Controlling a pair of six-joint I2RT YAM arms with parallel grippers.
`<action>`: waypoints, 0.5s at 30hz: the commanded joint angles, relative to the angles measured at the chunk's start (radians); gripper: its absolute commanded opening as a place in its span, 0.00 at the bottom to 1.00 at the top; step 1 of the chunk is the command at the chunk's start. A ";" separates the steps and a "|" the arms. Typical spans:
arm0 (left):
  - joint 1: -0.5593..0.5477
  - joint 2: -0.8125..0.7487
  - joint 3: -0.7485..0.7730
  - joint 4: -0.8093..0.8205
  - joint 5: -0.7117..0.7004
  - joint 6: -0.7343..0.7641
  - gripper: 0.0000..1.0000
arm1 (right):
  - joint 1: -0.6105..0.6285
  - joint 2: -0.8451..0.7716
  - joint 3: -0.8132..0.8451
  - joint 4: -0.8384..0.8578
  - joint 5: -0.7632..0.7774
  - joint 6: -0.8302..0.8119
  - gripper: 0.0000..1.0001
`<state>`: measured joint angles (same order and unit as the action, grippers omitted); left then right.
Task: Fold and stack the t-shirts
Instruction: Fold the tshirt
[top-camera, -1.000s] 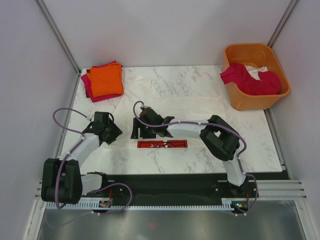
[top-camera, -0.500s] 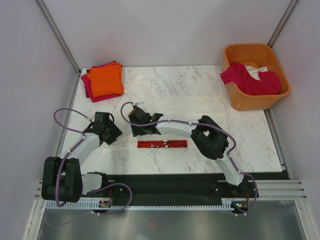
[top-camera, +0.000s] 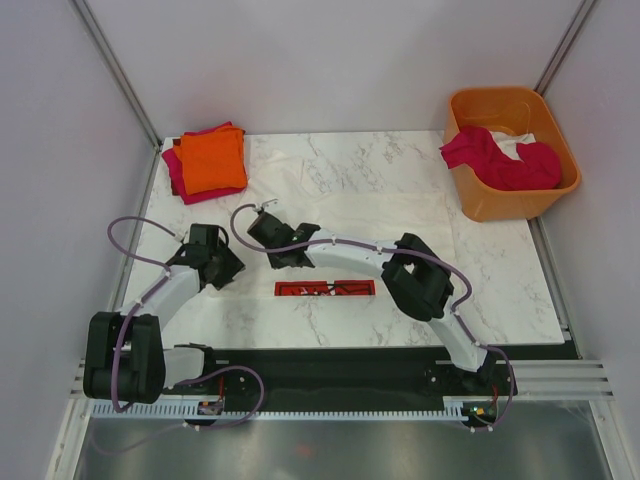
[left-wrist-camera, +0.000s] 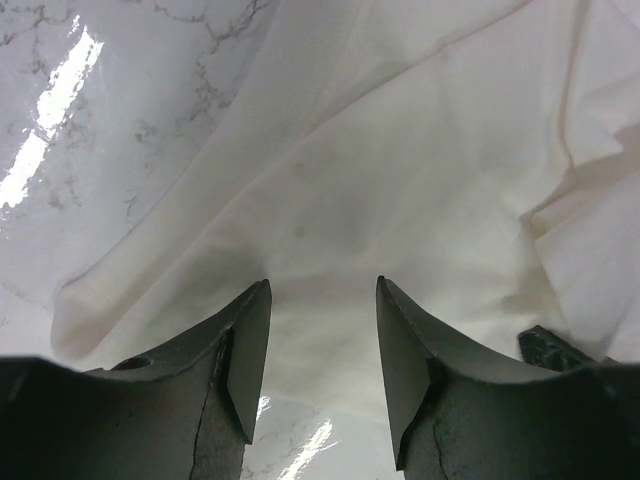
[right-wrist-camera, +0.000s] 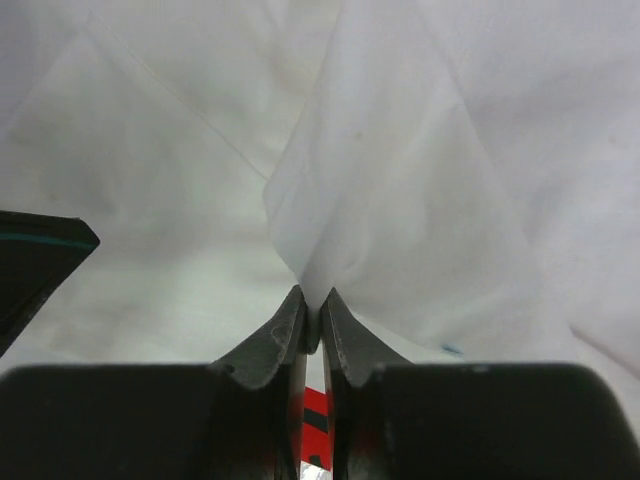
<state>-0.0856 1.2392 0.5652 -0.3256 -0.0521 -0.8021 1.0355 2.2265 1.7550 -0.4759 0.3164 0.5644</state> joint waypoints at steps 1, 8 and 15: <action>0.000 0.009 -0.010 0.039 -0.031 0.018 0.54 | -0.002 0.002 0.130 -0.046 0.105 -0.107 0.17; 0.000 0.003 -0.001 0.037 -0.023 0.023 0.53 | -0.057 0.045 0.253 -0.086 0.170 -0.228 0.19; 0.000 -0.003 0.007 0.037 -0.005 0.027 0.53 | -0.176 0.108 0.325 -0.136 0.219 -0.219 0.87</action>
<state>-0.0856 1.2446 0.5648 -0.3183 -0.0505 -0.8017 0.9127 2.3035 2.0373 -0.5503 0.4725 0.3695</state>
